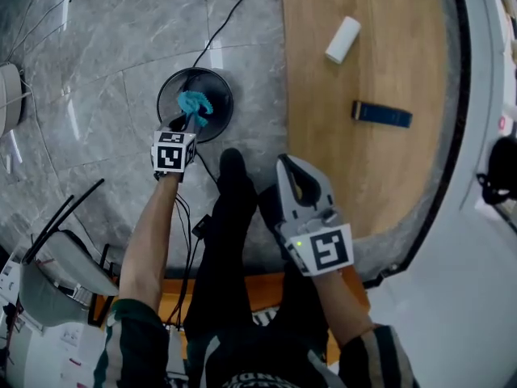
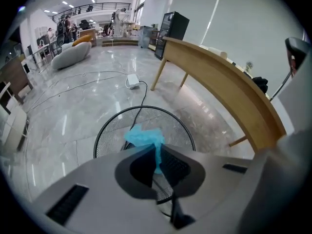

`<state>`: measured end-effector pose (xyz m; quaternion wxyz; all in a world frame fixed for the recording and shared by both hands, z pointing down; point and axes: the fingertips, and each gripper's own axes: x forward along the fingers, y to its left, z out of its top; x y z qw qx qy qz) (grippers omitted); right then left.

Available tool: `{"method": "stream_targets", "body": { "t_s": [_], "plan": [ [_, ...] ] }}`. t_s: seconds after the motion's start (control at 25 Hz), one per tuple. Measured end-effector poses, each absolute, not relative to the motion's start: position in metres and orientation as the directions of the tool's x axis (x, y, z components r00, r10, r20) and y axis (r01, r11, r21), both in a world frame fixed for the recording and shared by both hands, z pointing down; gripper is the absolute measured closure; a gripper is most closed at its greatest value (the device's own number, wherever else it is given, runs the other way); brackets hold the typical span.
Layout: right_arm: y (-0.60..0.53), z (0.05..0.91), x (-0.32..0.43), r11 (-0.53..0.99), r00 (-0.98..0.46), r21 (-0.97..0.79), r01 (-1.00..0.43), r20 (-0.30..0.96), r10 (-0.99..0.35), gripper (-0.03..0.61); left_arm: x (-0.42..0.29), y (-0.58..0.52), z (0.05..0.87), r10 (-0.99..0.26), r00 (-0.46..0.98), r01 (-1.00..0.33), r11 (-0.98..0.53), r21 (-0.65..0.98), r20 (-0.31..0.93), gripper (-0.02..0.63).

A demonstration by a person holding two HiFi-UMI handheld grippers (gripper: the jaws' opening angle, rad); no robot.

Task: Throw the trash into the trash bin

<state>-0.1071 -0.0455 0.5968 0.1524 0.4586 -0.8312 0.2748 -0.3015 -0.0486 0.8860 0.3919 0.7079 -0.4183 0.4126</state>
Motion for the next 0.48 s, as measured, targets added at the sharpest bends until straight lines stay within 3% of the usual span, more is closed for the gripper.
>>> {"method": "stream_targets", "body": {
  "t_s": [0.12,0.24,0.48],
  "plan": [
    [-0.043,0.601,-0.104,0.421,-0.529,-0.32,-0.849,0.507,-0.681,0.578,-0.305,-0.044,0.895,-0.259,0.309,-0.924,-0.309,0.225,0.915,0.601],
    [-0.038,0.601,-0.101,0.418,-0.529,-0.324,-0.849,0.511,-0.677,0.578,-0.309,-0.04,0.897,-0.247,0.303,-0.927,-0.299,0.225,0.92,0.492],
    [-0.032,0.577,-0.094,0.411,-0.527,-0.33,-0.85,0.507,-0.682,0.578,-0.307,-0.037,0.865,-0.282,0.283,-0.93,-0.313,0.191,0.916,0.472]
  ]
}}
